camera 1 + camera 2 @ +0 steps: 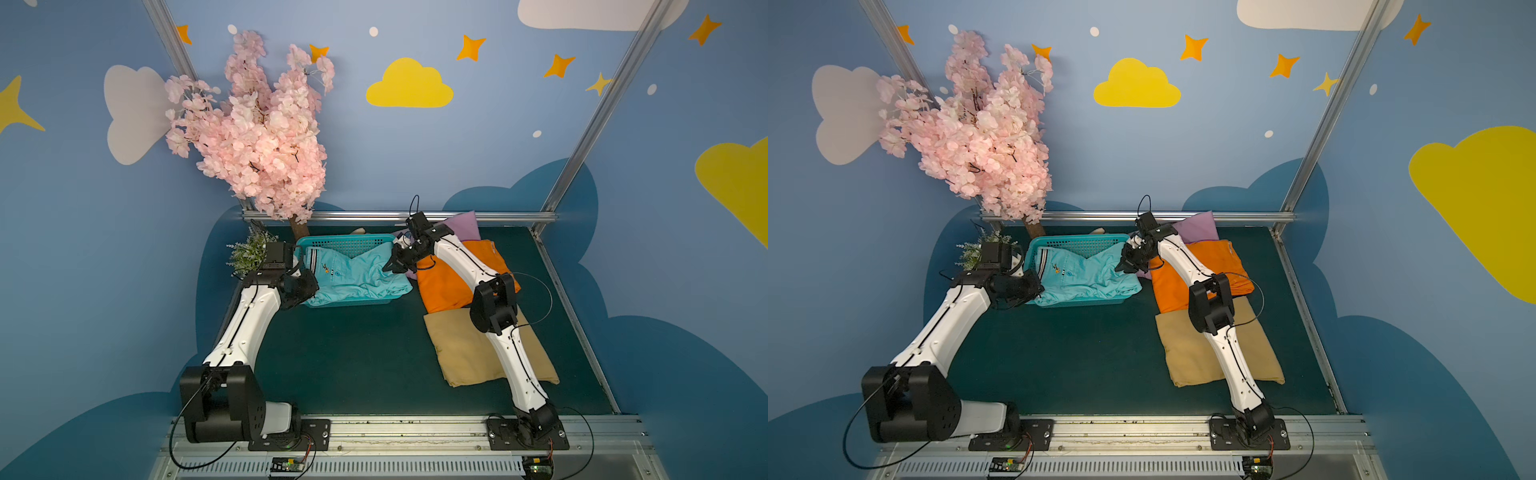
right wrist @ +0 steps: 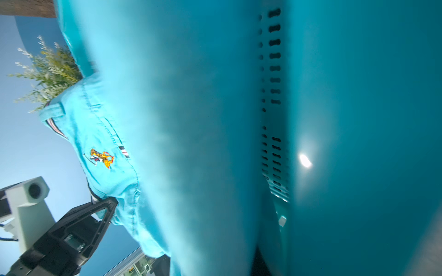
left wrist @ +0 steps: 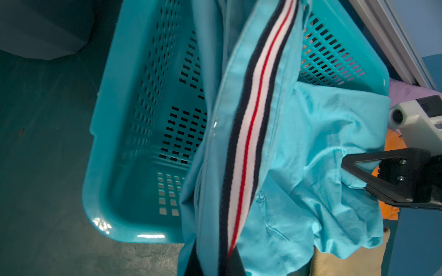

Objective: Put the folded long pants in the basket
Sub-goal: Move the basket to the center of the board, then place the long pant in the basket.

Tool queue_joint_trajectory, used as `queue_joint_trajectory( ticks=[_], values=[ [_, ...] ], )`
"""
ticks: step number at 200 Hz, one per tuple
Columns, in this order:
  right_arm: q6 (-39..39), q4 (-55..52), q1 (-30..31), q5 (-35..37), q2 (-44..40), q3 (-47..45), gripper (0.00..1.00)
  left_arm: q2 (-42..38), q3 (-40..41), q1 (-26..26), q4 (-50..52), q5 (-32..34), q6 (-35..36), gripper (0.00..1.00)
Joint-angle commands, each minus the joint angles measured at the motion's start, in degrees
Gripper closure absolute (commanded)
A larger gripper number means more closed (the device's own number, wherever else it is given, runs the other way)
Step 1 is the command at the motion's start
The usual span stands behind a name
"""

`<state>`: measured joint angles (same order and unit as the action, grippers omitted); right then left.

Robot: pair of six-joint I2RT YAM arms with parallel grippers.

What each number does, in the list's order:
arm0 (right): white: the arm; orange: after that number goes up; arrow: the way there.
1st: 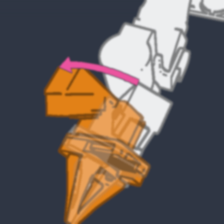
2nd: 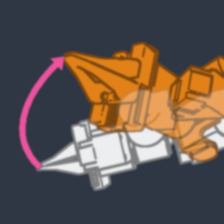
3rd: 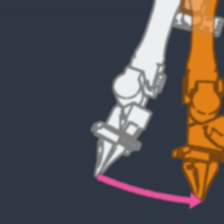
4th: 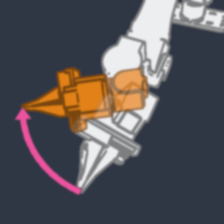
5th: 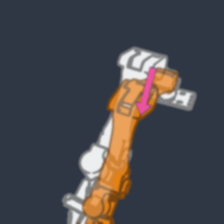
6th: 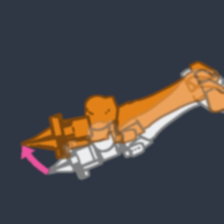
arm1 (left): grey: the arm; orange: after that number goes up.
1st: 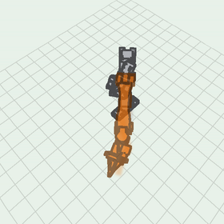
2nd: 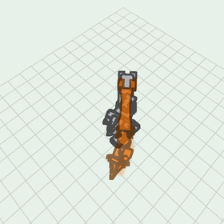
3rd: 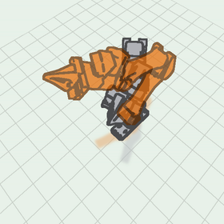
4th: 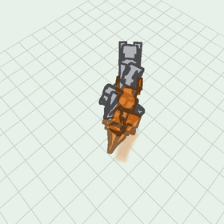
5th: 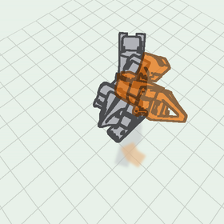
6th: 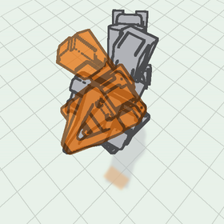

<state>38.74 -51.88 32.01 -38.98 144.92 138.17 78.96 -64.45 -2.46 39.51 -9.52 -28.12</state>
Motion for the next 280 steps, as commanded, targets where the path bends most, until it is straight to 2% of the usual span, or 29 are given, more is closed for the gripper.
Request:
queue_joint_trajectory(
  ticks=[1, 19, 48, 83, 101, 119, 160, 199, 226, 258, 280],
  values=[
    [-5.1, -7.1, 1.0, 2.1, -2.2, -3.9, 1.00, -0.8, -1.1, -0.7, 0.2, -1.6, 1.6, 0.97],
    [-8.8, -7.4, 1.7, 2.2, -6.8, -11.8, 1.00, -1.9, -0.2, -0.6, 0.9, -3.4, 2.2, 0.98],
    [-13.0, -7.6, 0.6, -1.3, -15.6, -25.5, 1.00, -4.3, 3.8, -0.3, 3.4, -12.7, 2.2, 0.97],
    [-18.6, -7.7, -0.4, -2.2, -27.7, -41.2, 1.00, -15.1, 14.0, 1.1, 4.3, -16.8, -1.4, 0.98],
    [-20.0, -7.8, -0.9, -3.1, -32.1, -45.7, 1.00, -21.0, 17.1, 2.5, 4.3, -20.4, -2.3, 0.97],
    [-19.4, -7.4, -2.1, -3.6, -34.6, -45.7, 1.00, -22.6, 15.5, 4.1, 6.1, -22.8, -1.5, 0.98],
    [-15.0, -5.1, -2.9, -2.0, -34.8, -40.3, 1.00, -17.8, 7.6, 4.9, 8.4, -15.4, 2.4, 0.98],
    [-10.6, -2.8, -3.6, 1.4, -39.7, -43.5, 1.00, -11.8, -1.1, 4.8, 12.8, -8.8, 5.3, 0.97],
    [-8.8, 0.5, -3.8, 2.4, -41.4, -48.3, 1.00, -10.1, 0.6, 4.7, 10.4, -6.8, 5.8, 0.97],
    [-7.6, 2.2, -3.3, 2.7, -40.5, -50.2, 1.00, -5.8, 1.5, 4.9, 10.5, -9.4, 4.8, 0.98],
    [-7.6, 2.4, -2.6, 4.6, -38.7, -50.1, 1.00, -5.1, 3.0, 5.0, 9.3, -7.3, 4.3, 0.98]
  ],
)
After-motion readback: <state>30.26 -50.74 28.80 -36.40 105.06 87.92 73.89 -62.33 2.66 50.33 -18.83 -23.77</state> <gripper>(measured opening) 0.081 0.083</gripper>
